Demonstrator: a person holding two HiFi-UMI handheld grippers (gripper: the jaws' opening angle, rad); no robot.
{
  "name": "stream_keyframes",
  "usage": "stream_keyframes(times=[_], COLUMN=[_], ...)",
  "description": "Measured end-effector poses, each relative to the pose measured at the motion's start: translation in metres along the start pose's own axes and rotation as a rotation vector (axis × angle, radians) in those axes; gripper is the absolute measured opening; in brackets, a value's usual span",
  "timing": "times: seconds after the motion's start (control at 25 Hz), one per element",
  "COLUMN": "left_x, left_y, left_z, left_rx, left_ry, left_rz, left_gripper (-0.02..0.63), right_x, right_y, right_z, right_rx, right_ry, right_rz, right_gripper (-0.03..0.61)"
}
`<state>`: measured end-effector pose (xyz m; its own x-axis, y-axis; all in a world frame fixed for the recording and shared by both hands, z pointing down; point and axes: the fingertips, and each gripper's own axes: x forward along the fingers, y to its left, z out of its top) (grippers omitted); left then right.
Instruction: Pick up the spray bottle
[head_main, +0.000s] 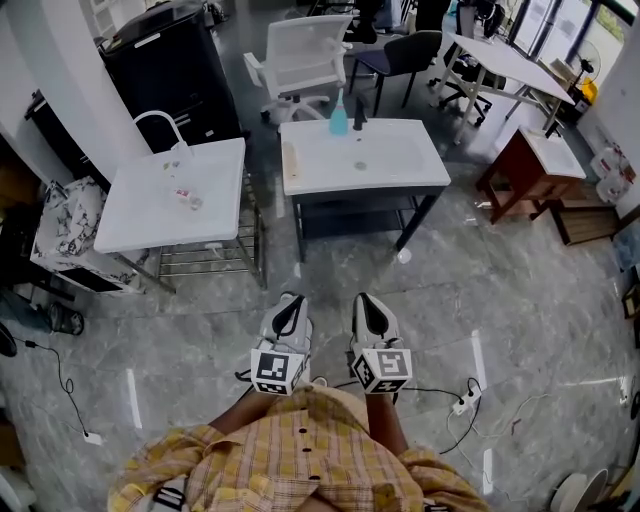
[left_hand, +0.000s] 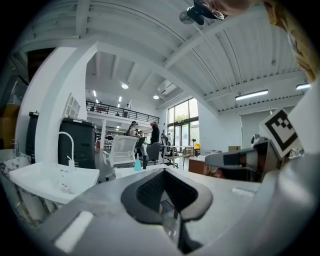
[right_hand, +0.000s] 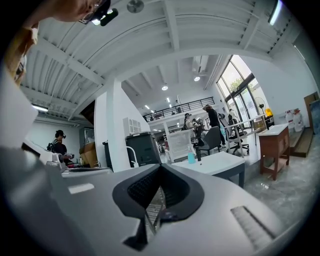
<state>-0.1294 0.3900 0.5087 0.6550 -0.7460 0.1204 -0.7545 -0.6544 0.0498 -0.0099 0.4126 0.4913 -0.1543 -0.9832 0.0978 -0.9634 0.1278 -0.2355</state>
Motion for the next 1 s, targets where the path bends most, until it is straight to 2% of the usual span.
stream_keyframes(times=[0.48,1.0], left_x=[0.102,0.252], left_y=[0.056,0.155], left_z=[0.003,0.055], left_rx=[-0.038,-0.035], left_ry=[-0.014,-0.047], left_rz=[0.031,0.01], left_gripper=[-0.002,-0.002], right_x=[0.11,0.272], right_y=[-0.036,-0.077], right_z=[0.011,0.067], right_rx=[-0.037,-0.053], right_ry=[0.029,0.011], right_rz=[0.026,0.007], right_gripper=[0.002,0.002])
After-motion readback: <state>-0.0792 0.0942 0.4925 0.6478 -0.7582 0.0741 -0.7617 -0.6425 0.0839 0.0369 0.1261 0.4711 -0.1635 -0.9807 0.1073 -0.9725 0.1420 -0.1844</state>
